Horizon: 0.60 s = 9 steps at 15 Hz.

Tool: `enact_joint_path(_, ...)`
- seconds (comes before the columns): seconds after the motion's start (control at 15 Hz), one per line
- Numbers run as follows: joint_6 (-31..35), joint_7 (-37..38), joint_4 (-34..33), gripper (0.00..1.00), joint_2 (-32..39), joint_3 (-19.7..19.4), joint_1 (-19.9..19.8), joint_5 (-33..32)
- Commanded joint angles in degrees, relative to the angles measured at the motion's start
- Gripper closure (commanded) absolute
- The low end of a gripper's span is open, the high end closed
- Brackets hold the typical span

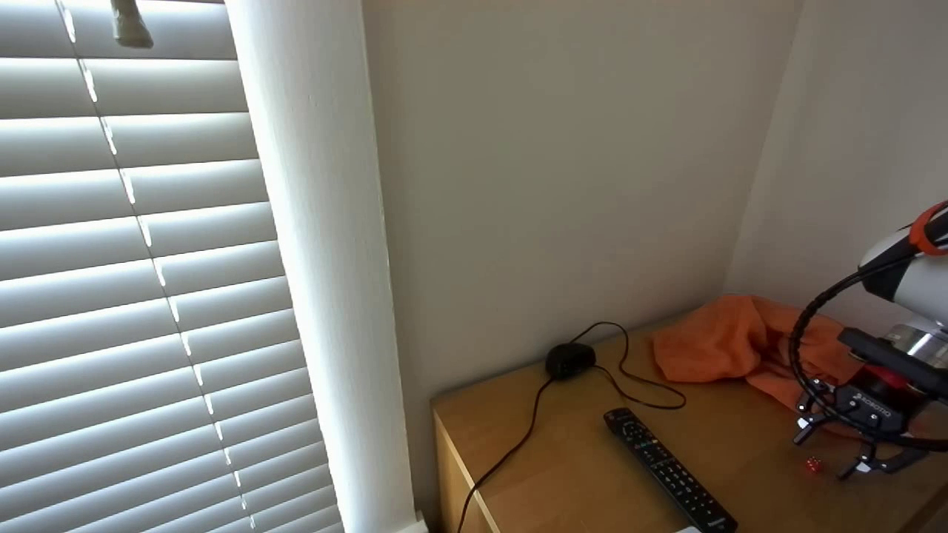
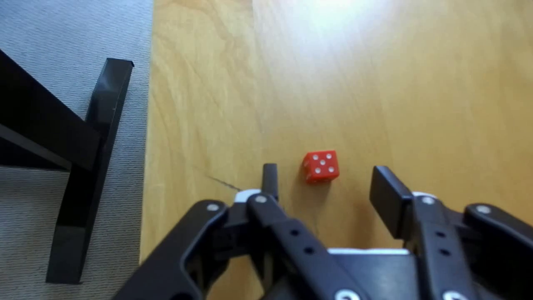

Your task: Flip the dice to the left once

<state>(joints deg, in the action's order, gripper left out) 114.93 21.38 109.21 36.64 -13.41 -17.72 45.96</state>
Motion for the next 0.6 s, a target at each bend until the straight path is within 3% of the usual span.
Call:
enact_joint_path(0.0,-1.8,0.46,-1.4,0.59,1.38,0.32,-0.74,0.55)
enact_joint_path(0.07,-1.97,0.53,-1.57,0.59,1.47,0.29,-0.65,0.36)
enact_joint_path(0.13,-2.37,0.53,-1.68,0.66,1.55,0.28,-0.66,0.3)
enact_joint_path(0.4,-3.92,0.56,-2.21,0.99,1.86,0.24,-0.48,-0.09)
enact_joint_path(0.53,-3.52,1.21,-1.95,0.95,1.65,0.19,0.06,0.04)
